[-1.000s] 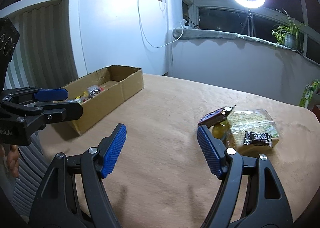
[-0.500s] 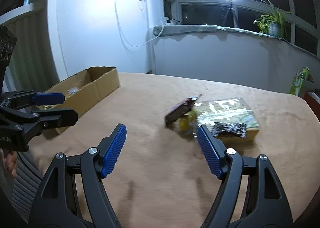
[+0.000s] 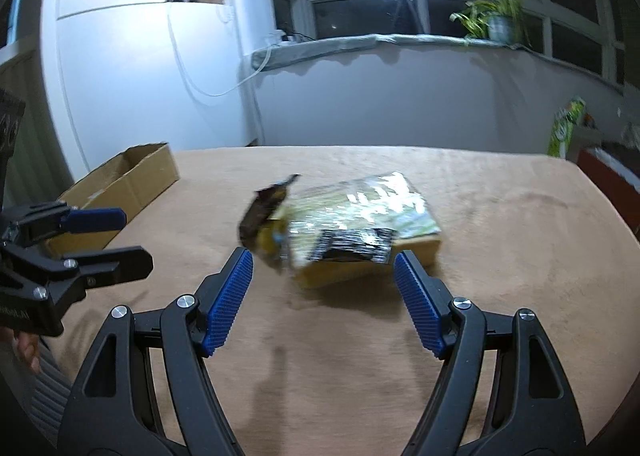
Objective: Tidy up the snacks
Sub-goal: 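Move both open tools back toward the remaining snacks, then grasp the Snickers bar with the left tool while the right tool grasps the black-and-white candy, then carry the Snickers bar and black-and-white candy to the box and open both tools, then move both open tools back toward the cracker bag and yellow candy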
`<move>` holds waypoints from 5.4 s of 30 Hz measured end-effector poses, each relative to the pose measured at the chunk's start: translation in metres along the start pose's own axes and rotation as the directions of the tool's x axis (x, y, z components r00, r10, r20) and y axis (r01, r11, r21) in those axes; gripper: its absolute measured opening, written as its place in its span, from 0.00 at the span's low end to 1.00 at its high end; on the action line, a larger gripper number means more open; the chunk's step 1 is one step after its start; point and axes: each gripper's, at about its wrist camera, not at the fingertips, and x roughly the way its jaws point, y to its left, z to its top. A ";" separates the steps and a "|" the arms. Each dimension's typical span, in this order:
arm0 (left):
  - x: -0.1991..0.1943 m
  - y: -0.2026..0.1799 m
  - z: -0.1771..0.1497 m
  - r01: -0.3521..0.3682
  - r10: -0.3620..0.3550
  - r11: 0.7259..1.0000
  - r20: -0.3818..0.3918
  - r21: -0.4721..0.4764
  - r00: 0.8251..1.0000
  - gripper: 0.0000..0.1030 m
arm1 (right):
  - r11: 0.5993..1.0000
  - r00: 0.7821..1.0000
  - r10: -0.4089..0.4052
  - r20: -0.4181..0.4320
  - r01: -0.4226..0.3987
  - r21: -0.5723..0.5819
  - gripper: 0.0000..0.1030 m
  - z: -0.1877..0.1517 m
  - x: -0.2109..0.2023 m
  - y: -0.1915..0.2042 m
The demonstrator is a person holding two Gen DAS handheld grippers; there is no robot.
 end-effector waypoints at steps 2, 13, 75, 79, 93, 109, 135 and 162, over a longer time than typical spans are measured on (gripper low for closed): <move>0.007 -0.002 0.005 0.008 -0.008 1.000 -0.001 0.006 1.000 0.75 | 1.000 1.000 -0.006 -0.013 0.007 0.021 0.74 0.000 0.003 -0.009; 0.039 -0.004 0.031 0.057 -0.058 0.998 0.014 0.018 0.998 0.75 | 0.999 0.999 0.011 -0.042 -0.009 0.038 0.74 0.008 0.013 -0.022; -0.030 0.048 0.019 0.075 -0.054 0.989 0.158 -0.130 0.986 0.19 | 0.997 0.999 0.034 0.015 -0.035 0.065 0.12 0.009 0.001 -0.020; -0.052 0.055 0.015 0.067 -0.040 0.988 0.194 -0.136 0.980 0.19 | 0.999 0.998 0.036 0.041 -0.038 0.039 0.12 0.016 -0.015 -0.005; -0.124 0.106 -0.024 0.029 0.043 0.974 0.310 -0.224 0.950 0.19 | 0.994 0.994 0.053 0.091 -0.044 -0.097 0.12 0.035 -0.056 0.067; -0.164 0.190 -0.081 -0.060 0.191 0.926 0.325 -0.374 0.926 0.19 | 0.951 0.983 0.180 0.037 -0.165 -0.262 0.12 0.041 -0.029 0.184; -0.099 0.251 -0.056 -0.168 0.262 0.912 0.217 -0.375 0.940 0.36 | 0.845 0.936 0.318 -0.150 -0.352 -0.403 0.23 0.042 0.096 0.321; -0.157 0.194 -0.046 -0.302 0.395 0.899 0.289 -0.316 0.872 0.78 | 0.859 0.945 0.324 -0.036 -0.311 -0.406 0.64 0.025 0.018 0.290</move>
